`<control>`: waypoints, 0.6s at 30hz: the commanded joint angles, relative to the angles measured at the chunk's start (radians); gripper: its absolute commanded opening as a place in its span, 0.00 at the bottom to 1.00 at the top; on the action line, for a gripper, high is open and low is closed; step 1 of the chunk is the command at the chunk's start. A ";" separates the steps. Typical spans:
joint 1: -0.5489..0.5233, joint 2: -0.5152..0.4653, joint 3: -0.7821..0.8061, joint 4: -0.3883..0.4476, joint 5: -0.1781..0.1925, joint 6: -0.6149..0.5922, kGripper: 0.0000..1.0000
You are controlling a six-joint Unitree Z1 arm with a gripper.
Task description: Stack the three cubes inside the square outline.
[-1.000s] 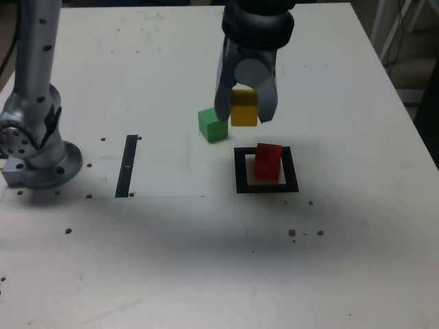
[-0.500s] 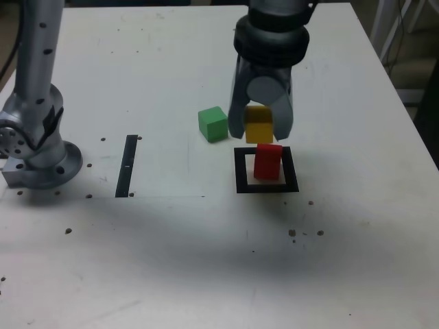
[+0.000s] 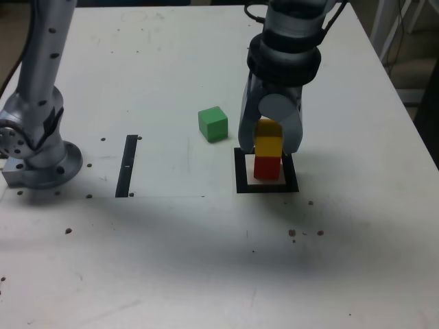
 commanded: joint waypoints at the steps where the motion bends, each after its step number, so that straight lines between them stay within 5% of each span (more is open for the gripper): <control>1: -0.002 0.009 -0.003 -0.004 0.000 0.004 0.27; 8: -0.001 0.018 0.000 -0.003 0.003 0.010 0.35; 18: 0.001 0.028 0.005 -0.004 0.006 0.024 0.67</control>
